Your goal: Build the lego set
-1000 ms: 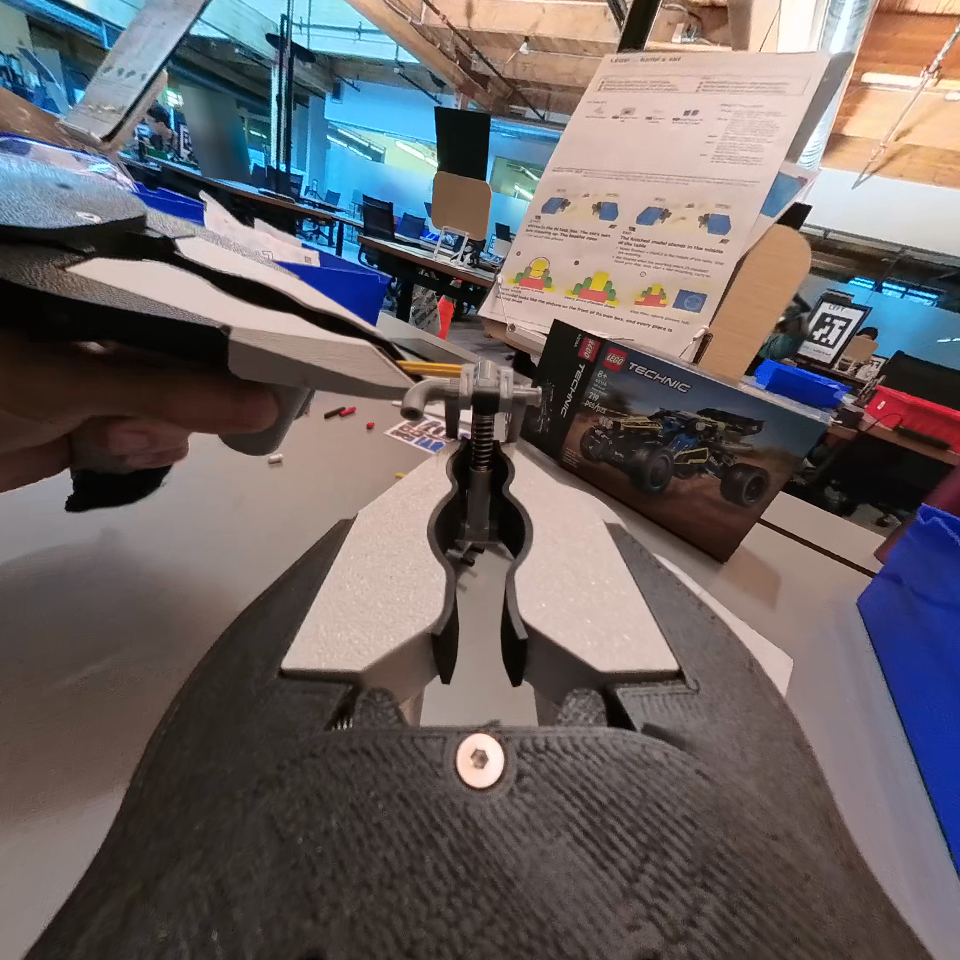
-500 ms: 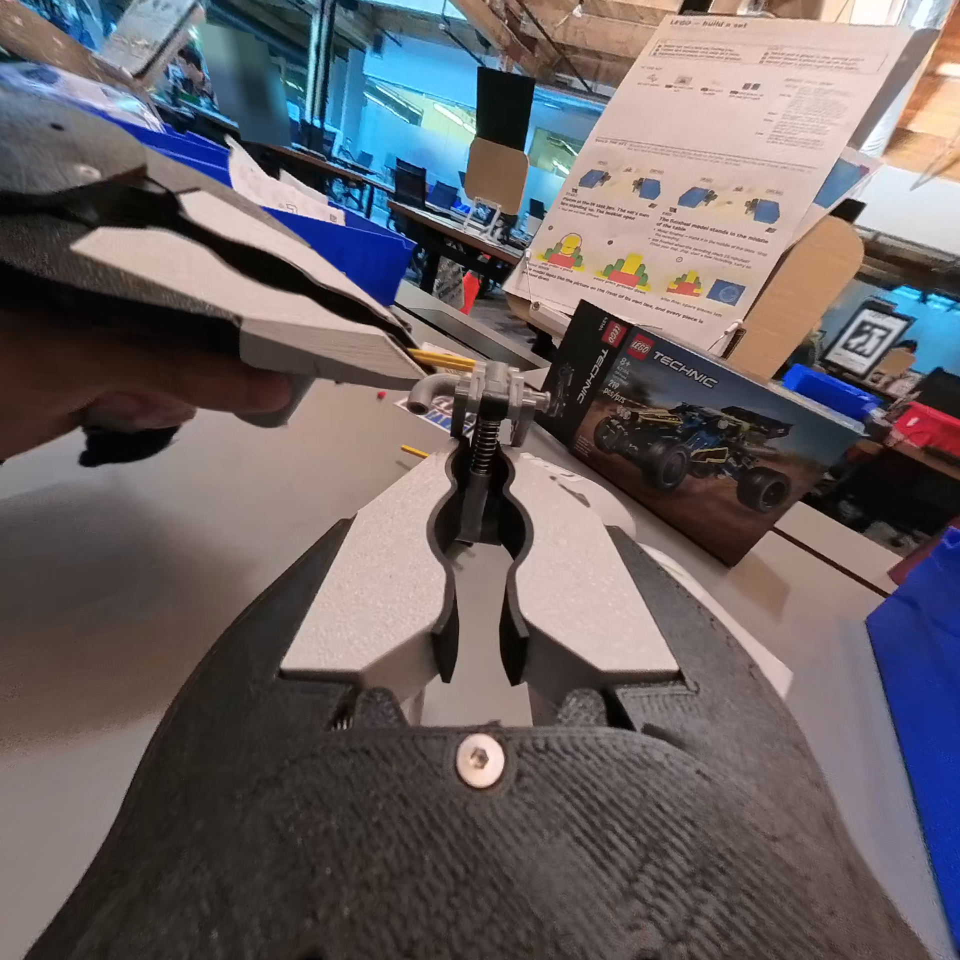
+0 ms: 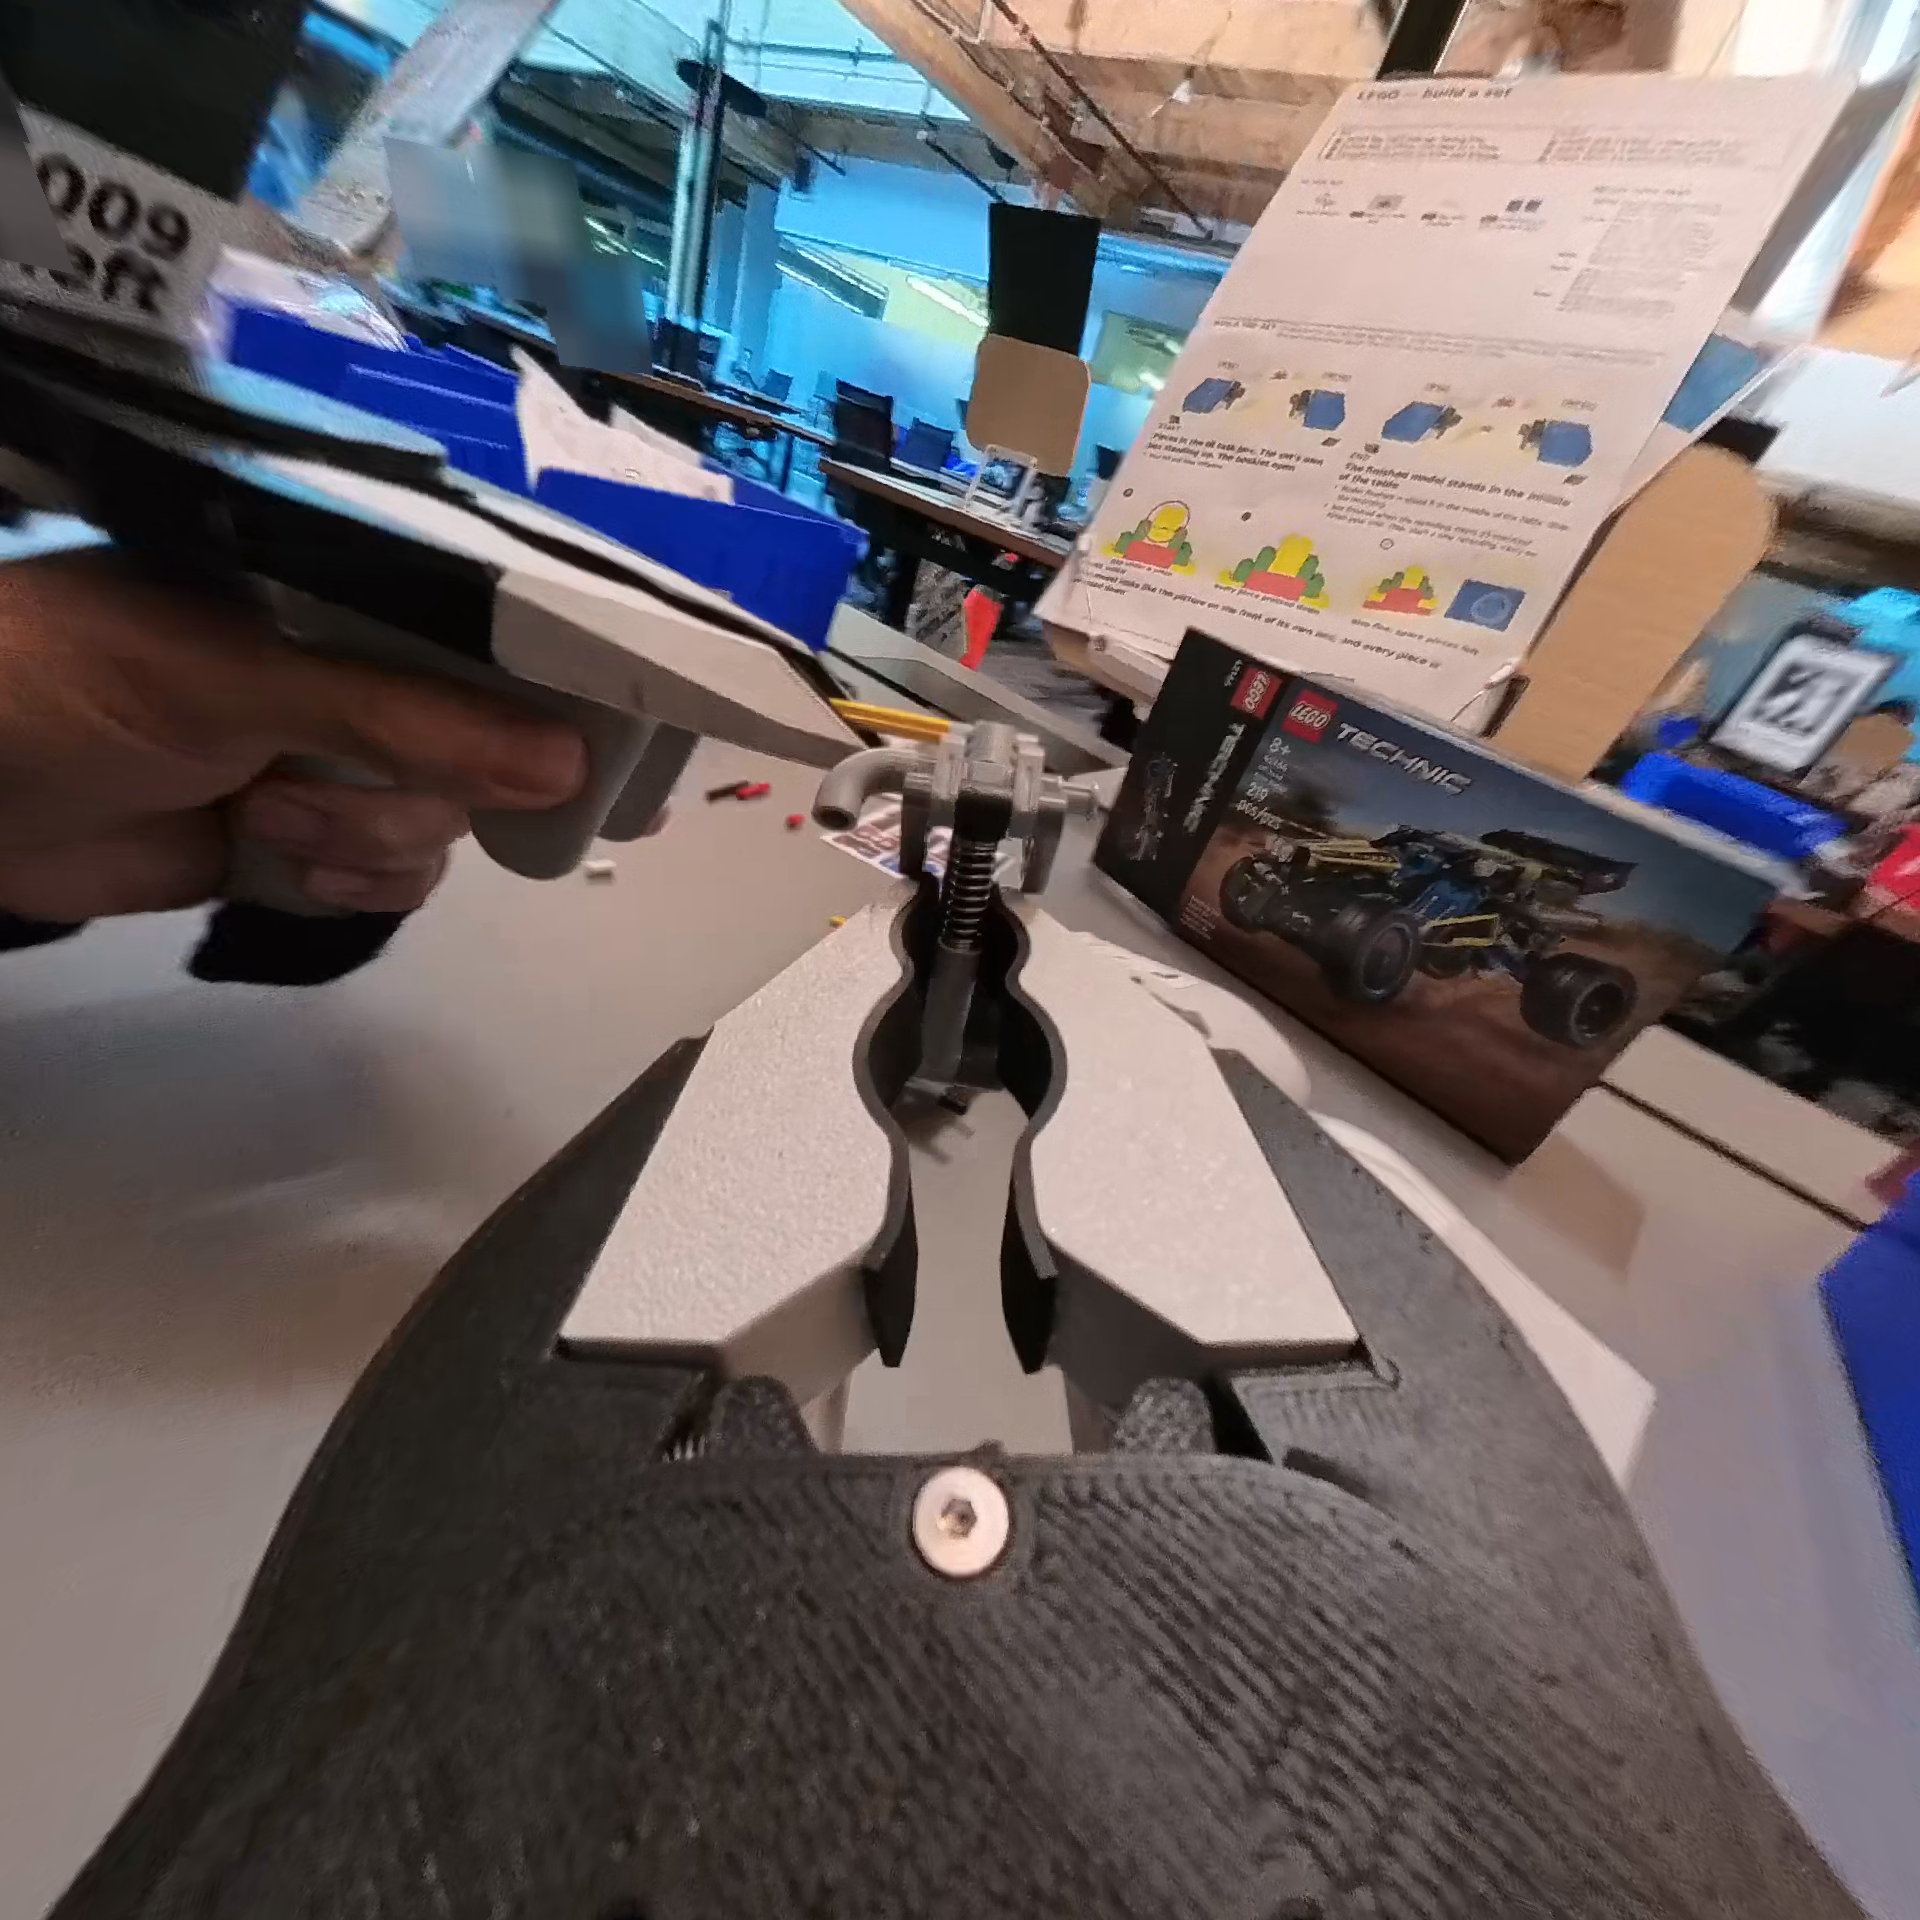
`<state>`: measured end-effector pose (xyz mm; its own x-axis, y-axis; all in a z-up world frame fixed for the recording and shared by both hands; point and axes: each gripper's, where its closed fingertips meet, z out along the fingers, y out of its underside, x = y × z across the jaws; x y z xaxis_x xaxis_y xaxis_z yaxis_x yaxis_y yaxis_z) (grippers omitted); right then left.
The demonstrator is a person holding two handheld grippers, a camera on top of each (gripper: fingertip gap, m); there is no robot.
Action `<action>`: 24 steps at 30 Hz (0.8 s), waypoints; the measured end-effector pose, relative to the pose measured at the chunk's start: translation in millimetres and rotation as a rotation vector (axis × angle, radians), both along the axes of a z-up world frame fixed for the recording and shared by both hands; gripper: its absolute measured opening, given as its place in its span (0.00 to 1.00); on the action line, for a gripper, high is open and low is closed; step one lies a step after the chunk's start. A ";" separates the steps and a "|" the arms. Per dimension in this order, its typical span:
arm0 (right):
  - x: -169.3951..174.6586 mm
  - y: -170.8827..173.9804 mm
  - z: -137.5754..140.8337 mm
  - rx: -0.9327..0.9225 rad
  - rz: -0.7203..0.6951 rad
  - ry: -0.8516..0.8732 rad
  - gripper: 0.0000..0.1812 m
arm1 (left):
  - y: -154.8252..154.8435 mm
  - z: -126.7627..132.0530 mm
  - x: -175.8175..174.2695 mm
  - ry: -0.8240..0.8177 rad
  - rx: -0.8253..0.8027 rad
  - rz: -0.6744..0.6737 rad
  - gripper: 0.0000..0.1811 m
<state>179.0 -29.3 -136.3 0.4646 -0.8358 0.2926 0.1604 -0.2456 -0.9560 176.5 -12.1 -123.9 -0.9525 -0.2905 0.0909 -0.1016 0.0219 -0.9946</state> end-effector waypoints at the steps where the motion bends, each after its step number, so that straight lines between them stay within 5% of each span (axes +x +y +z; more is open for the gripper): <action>1: -0.8 0.8 1.9 0.045 0.044 0.017 0.03 | 0.1 2.9 -4.0 -0.036 -0.006 -0.038 0.02; 7: -21.9 -7.7 5.0 -0.023 0.287 0.005 0.03 | 13.6 4.6 -29.6 -0.266 0.140 -0.246 0.28; 15: -66.3 15.6 1.2 -0.176 0.594 0.012 0.03 | 12.1 -15.7 -76.1 -0.422 0.320 -0.471 0.34; 24: -71.5 16.4 3.6 -0.264 0.584 -0.020 0.03 | 11.0 -17.5 -91.0 -0.469 0.399 -0.508 0.32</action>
